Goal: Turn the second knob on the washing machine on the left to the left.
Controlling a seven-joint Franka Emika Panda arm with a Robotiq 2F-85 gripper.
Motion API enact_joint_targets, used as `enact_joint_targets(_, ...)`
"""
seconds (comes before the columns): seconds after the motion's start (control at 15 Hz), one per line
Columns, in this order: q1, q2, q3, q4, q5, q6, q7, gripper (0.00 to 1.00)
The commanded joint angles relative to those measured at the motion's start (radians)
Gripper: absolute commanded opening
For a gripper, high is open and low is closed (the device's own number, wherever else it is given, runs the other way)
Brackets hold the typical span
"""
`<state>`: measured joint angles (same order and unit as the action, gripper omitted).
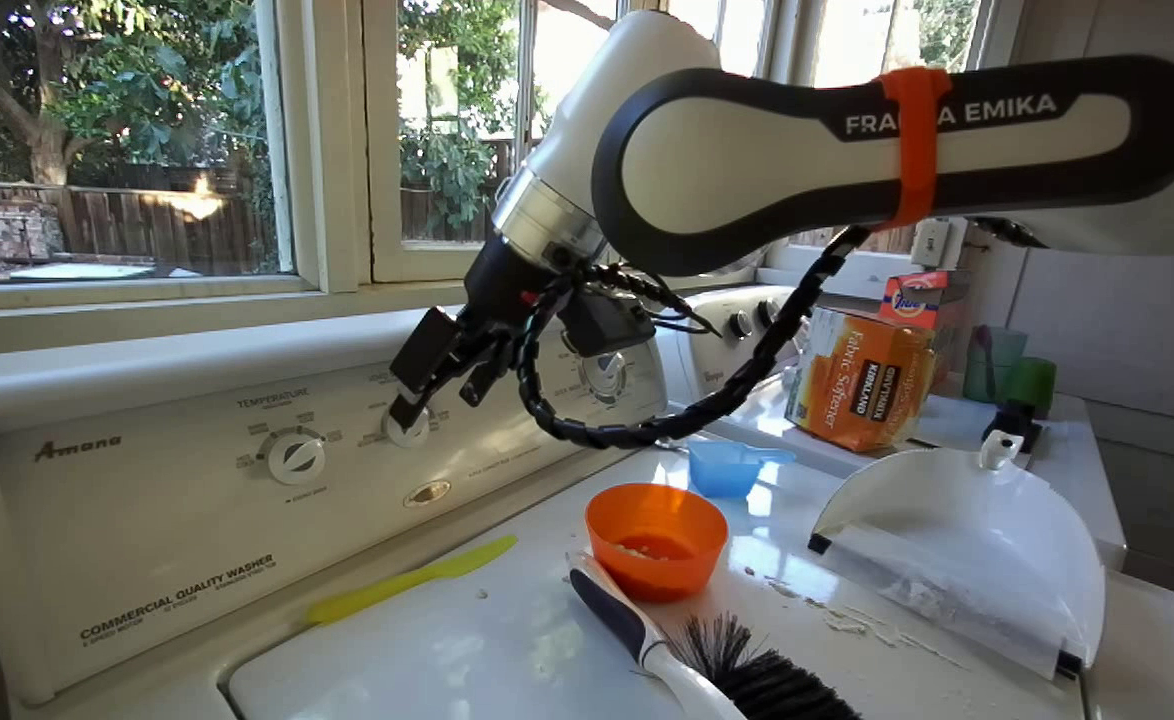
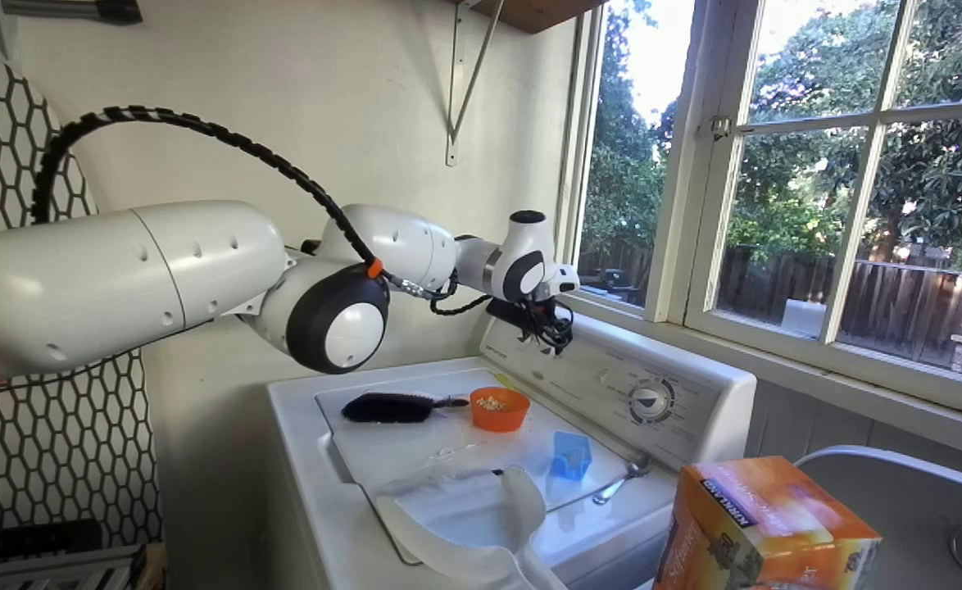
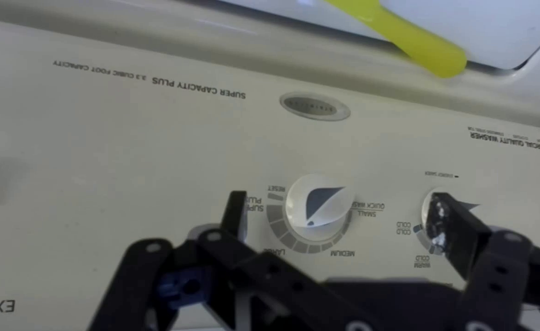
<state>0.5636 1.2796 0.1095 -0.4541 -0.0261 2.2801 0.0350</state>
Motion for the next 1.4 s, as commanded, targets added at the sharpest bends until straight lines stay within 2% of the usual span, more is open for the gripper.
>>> enact_joint_targets(0.0, -0.006, 0.021, 0.014, 0.005, 0.013, 0.022, -0.031, 1.0)
enact_joint_targets(0.47, -0.009, 0.034, 0.029, 0.009, 0.016, 0.046, -0.063, 1.0)
enact_joint_targets(0.87, 0.001, 0.061, 0.005, 0.015, -0.006, 0.133, -0.072, 1.0)
enact_joint_targets(0.93, -0.004, 0.035, 0.011, 0.003, 0.002, 0.086, -0.062, 1.0)
enact_joint_targets(1.33, -0.008, 0.029, 0.003, -0.012, -0.001, 0.132, -0.049, 1.0)
